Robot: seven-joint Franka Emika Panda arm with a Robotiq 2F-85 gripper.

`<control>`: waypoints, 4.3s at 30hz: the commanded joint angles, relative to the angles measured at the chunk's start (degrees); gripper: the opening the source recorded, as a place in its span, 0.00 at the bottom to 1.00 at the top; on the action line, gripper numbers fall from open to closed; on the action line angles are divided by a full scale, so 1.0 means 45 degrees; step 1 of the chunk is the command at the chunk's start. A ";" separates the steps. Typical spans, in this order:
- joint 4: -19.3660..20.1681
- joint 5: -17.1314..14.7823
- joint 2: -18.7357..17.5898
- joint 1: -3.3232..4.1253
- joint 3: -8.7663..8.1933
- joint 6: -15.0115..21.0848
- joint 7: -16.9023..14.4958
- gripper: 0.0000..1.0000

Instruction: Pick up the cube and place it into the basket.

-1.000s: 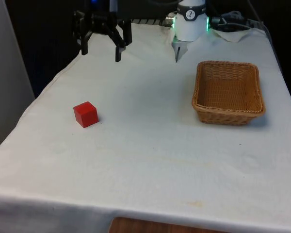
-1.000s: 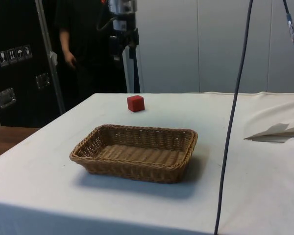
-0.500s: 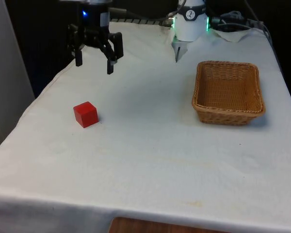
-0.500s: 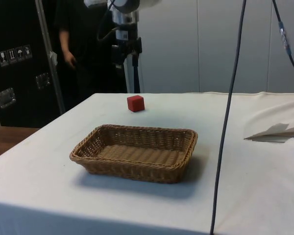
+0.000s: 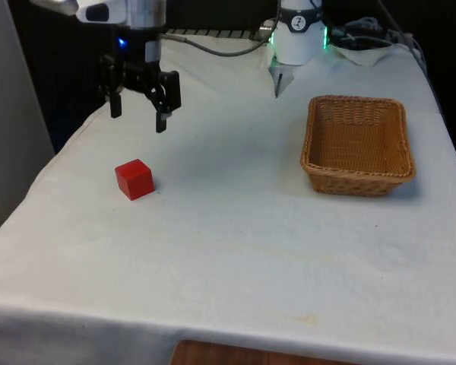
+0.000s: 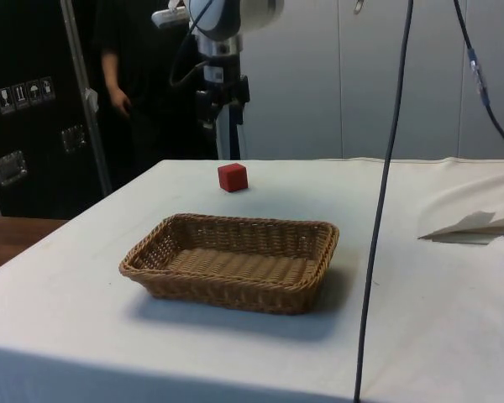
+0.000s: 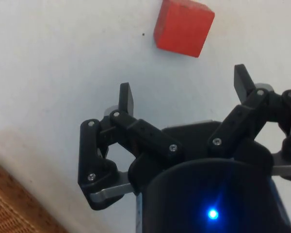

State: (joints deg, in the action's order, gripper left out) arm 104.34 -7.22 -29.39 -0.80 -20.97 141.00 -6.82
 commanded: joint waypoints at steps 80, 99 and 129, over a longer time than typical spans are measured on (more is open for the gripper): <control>-0.1770 -0.1732 -0.3934 -0.0331 -0.0357 0.2305 0.3425 0.07; -0.0993 -0.1375 -0.2330 0.0115 -0.0611 0.1617 0.3985 0.07; 0.1693 0.0357 0.1388 0.1044 -0.0586 0.1146 0.6099 0.07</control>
State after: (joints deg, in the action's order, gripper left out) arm 111.55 -6.13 -23.55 3.32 -23.09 146.16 19.88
